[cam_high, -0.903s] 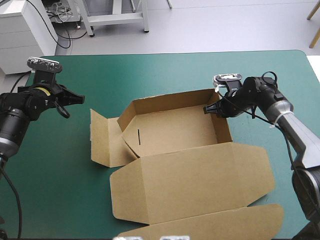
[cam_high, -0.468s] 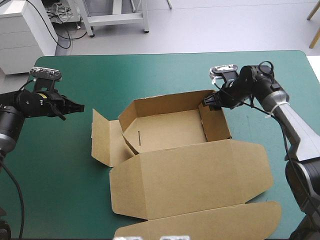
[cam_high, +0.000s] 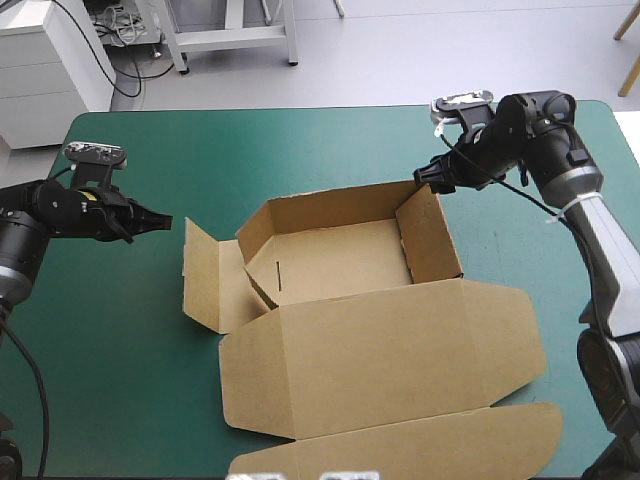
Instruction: Fold the box
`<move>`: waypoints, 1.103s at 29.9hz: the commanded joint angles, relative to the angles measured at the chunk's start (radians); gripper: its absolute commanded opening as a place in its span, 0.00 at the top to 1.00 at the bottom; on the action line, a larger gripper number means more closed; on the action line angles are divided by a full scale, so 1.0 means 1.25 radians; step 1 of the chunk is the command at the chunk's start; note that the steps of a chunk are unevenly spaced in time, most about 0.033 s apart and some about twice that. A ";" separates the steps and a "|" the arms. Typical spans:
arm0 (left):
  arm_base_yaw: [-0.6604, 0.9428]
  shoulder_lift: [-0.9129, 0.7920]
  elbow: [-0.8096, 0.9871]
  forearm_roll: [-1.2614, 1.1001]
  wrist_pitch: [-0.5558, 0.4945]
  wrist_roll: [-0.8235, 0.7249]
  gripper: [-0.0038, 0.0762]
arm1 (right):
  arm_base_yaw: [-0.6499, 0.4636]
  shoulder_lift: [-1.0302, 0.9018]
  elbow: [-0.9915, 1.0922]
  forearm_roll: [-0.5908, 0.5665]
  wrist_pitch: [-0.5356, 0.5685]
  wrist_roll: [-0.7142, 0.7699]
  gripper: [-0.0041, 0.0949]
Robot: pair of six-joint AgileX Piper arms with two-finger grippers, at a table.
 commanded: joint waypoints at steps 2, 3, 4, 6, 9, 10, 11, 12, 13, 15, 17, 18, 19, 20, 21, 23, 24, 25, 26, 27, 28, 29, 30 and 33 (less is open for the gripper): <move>0.000 -0.025 -0.022 -0.028 -0.013 -0.024 0.94 | -0.001 -0.034 0.069 0.018 -0.023 0.001 0.40; 0.000 -0.025 -0.022 -0.034 -0.012 -0.024 0.94 | -0.001 -0.032 0.086 0.027 -0.027 -0.002 0.40; 0.000 -0.025 -0.022 -0.044 -0.012 -0.024 0.94 | -0.001 -0.026 0.103 0.038 -0.037 -0.005 0.40; 0.000 -0.025 -0.022 -0.057 -0.012 -0.024 0.94 | -0.001 -0.011 0.122 0.065 -0.054 -0.012 0.40; 0.000 -0.025 -0.022 -0.057 -0.002 -0.024 0.94 | -0.001 0.021 0.122 0.066 -0.055 -0.014 0.40; 0.000 -0.025 -0.022 -0.057 0.004 -0.024 0.94 | -0.001 0.031 0.122 0.064 -0.055 -0.014 0.40; 0.000 -0.025 -0.022 -0.055 0.009 -0.024 0.94 | -0.001 0.041 0.122 0.064 -0.055 -0.014 0.40; 0.000 -0.025 -0.022 -0.055 0.013 -0.024 0.94 | -0.001 0.047 0.122 0.064 -0.055 -0.014 0.42; 0.000 -0.025 -0.022 -0.055 0.015 -0.024 0.94 | -0.001 0.056 0.122 0.066 -0.055 -0.014 0.45; 0.000 -0.025 -0.022 -0.057 0.017 -0.024 0.94 | -0.001 0.067 0.122 0.066 -0.060 -0.014 0.55; -0.001 -0.025 -0.022 -0.056 0.020 -0.024 0.94 | -0.001 0.072 0.122 0.064 -0.060 -0.014 0.67; -0.001 -0.025 -0.022 -0.056 0.020 -0.024 0.94 | -0.001 0.072 0.122 0.064 -0.060 -0.018 0.75; -0.001 -0.025 -0.022 -0.056 0.022 -0.024 0.94 | -0.001 0.074 0.122 0.064 -0.060 -0.026 0.83; -0.001 -0.025 -0.022 -0.056 0.024 -0.024 0.94 | -0.001 0.074 0.122 0.064 -0.060 -0.025 0.89; -0.001 -0.025 -0.022 -0.056 0.024 -0.024 0.94 | -0.001 0.074 0.122 0.064 -0.060 -0.025 0.96; -0.001 -0.025 -0.022 -0.056 0.024 -0.024 0.94 | -0.001 0.074 0.122 0.064 -0.063 -0.025 0.97; -0.001 -0.025 -0.022 -0.056 0.024 -0.021 0.94 | -0.001 0.074 0.122 0.064 -0.063 -0.025 0.97; -0.001 -0.025 -0.022 -0.056 0.024 -0.021 0.94 | -0.001 0.074 0.122 0.064 -0.060 -0.025 0.97; -0.001 -0.025 -0.022 -0.056 0.024 -0.018 0.94 | -0.001 0.074 0.122 0.064 -0.053 -0.025 0.97; -0.001 -0.025 -0.022 -0.056 0.024 -0.025 0.94 | -0.003 0.073 0.118 0.063 -0.037 -0.025 0.97; -0.001 -0.025 -0.022 -0.056 0.024 -0.027 0.94 | -0.005 0.073 0.109 0.063 -0.018 -0.030 0.97; -0.001 -0.025 -0.022 -0.056 0.024 -0.027 0.94 | -0.014 0.063 0.106 0.067 -0.016 -0.034 0.97; -0.001 -0.025 -0.022 -0.056 0.024 -0.027 0.94 | -0.018 0.056 0.101 0.071 -0.016 -0.034 0.97; -0.001 -0.025 -0.022 -0.058 0.037 -0.025 0.89 | -0.049 0.017 0.085 0.078 -0.016 -0.034 0.97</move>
